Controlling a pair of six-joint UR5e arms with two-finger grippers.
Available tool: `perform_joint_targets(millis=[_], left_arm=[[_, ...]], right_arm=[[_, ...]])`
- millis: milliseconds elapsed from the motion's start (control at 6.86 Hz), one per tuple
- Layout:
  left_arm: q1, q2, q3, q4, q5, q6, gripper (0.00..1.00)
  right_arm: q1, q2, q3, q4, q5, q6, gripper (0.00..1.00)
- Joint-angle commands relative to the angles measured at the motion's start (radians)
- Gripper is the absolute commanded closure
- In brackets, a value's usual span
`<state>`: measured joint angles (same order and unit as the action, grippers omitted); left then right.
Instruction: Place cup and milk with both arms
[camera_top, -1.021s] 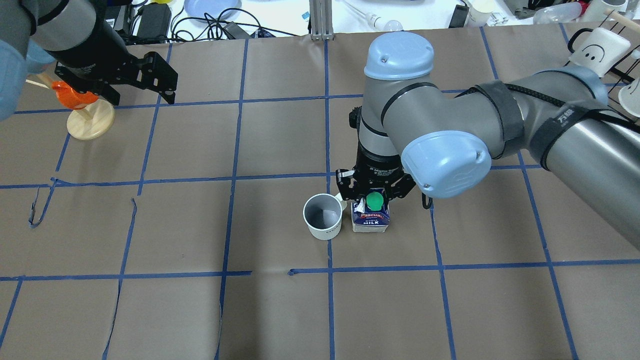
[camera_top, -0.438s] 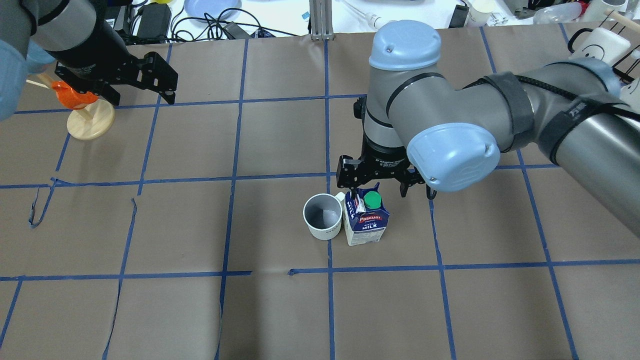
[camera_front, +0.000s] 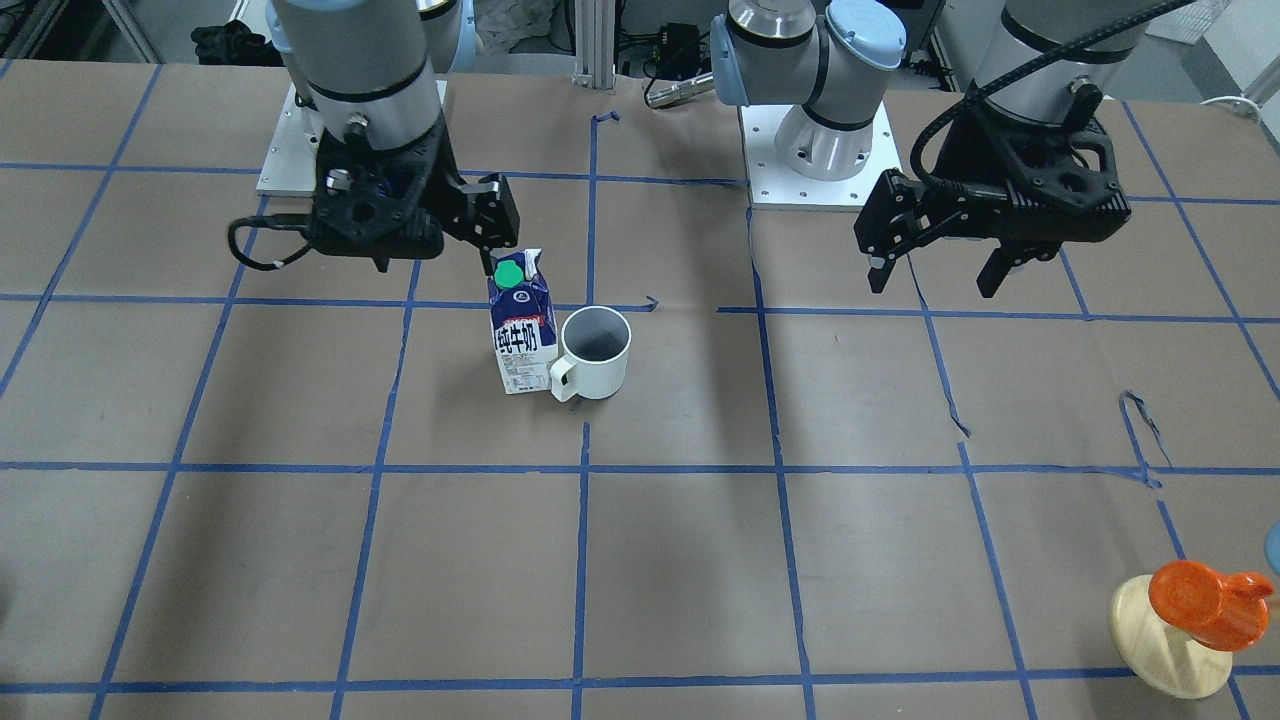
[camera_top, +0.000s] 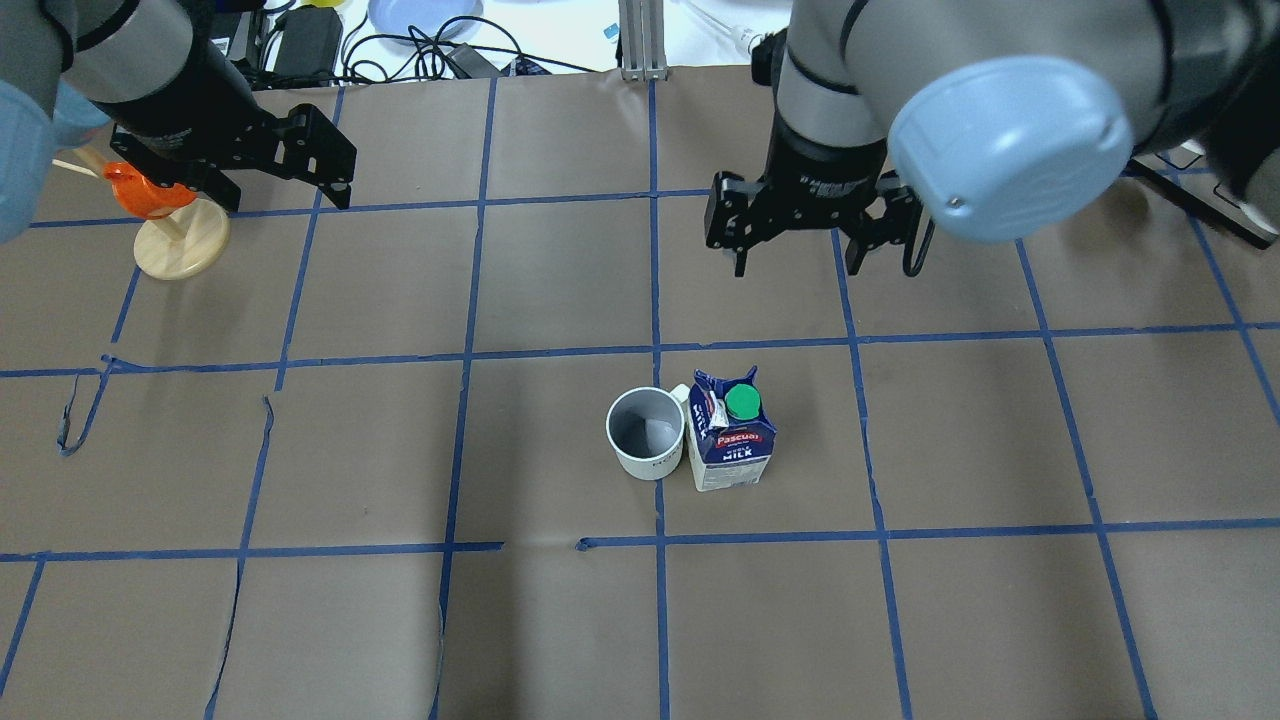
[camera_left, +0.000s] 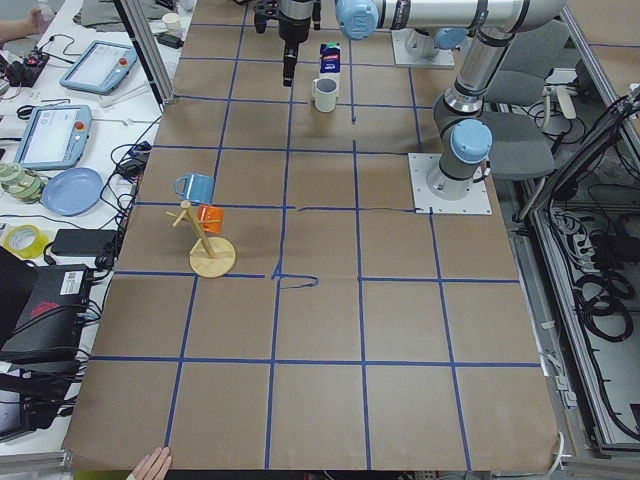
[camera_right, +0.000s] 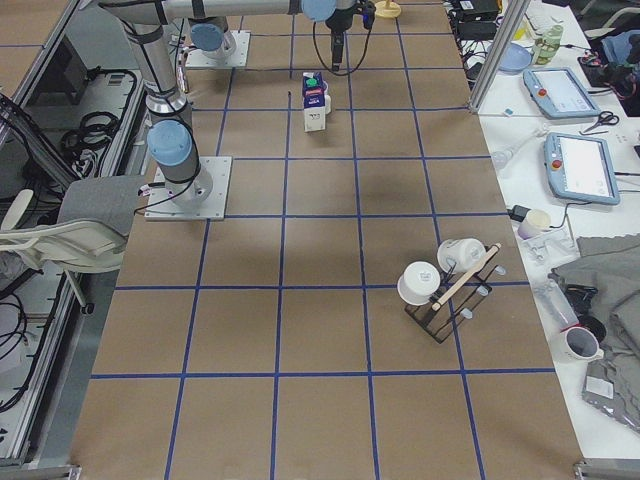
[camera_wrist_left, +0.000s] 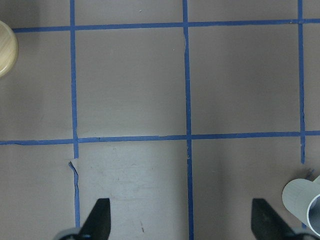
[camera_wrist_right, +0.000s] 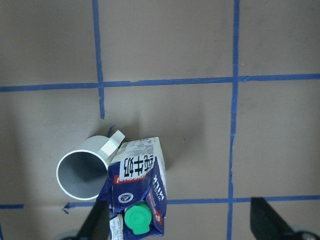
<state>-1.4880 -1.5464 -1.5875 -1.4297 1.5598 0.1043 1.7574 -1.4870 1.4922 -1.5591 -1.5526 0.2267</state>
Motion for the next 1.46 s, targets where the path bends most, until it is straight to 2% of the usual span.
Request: perform_joint_targets(millis=[0, 146, 438, 1312], left_arm=[[0.0, 0.0, 0.001, 0.0, 0.0, 0.0, 0.0], [0.0, 0.0, 0.004, -0.002, 0.002, 0.0, 0.0], [0.002, 0.0, 0.007, -0.012, 0.008, -0.003, 0.0], [0.0, -0.001, 0.007, -0.021, 0.006, -0.015, 0.0]], right_arm=[[-0.074, -0.022, -0.076, 0.085, -0.012, -0.09, 0.0], [-0.108, -0.032, -0.075, 0.071, -0.012, -0.158, 0.0], [-0.252, -0.053, -0.073, 0.073, -0.009, -0.297, 0.0], [-0.248, -0.058, -0.075, 0.07, -0.004, -0.287, 0.0]])
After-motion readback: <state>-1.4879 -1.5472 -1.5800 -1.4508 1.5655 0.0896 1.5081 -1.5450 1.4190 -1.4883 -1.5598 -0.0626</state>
